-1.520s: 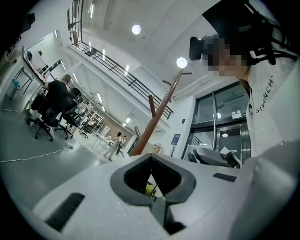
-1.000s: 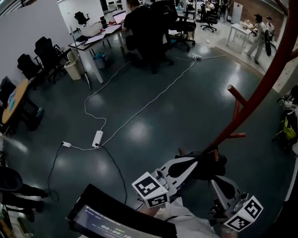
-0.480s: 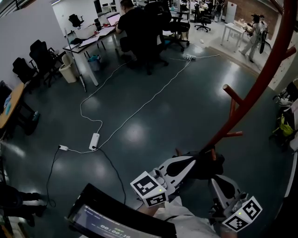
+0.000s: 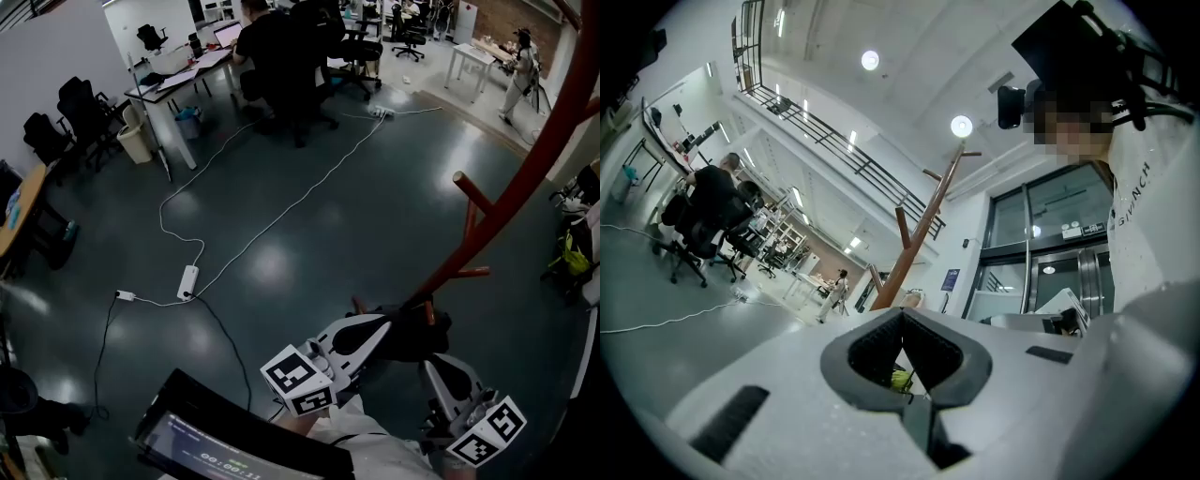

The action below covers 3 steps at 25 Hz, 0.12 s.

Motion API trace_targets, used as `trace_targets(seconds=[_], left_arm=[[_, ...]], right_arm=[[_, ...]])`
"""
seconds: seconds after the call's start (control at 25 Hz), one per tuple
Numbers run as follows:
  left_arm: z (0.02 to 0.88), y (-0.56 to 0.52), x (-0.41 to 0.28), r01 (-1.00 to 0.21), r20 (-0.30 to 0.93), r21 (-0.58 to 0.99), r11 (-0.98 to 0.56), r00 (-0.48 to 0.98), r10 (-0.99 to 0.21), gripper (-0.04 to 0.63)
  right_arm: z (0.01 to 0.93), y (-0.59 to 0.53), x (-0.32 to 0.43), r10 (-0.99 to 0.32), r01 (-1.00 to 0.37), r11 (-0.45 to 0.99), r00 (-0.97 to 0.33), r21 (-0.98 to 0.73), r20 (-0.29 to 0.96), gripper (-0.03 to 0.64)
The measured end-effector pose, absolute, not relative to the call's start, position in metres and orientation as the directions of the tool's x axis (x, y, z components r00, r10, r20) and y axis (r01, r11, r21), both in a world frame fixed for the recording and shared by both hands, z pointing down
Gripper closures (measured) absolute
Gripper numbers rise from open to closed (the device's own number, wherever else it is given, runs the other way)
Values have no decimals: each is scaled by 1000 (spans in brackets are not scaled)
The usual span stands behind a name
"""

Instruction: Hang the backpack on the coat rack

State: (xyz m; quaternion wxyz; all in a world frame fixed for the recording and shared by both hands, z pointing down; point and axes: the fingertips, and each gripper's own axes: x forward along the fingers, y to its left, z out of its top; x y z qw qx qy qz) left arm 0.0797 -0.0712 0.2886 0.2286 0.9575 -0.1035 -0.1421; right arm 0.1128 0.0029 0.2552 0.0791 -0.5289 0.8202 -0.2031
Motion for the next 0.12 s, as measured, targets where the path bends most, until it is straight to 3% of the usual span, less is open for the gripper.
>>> trace_targets(seconds=[0.12], left_arm=[[293,-73,80,-138,-221,471,-871,938,-268,586]], right_arm=[[259,2,115,-901,-837,352,-424,-418,91,584]])
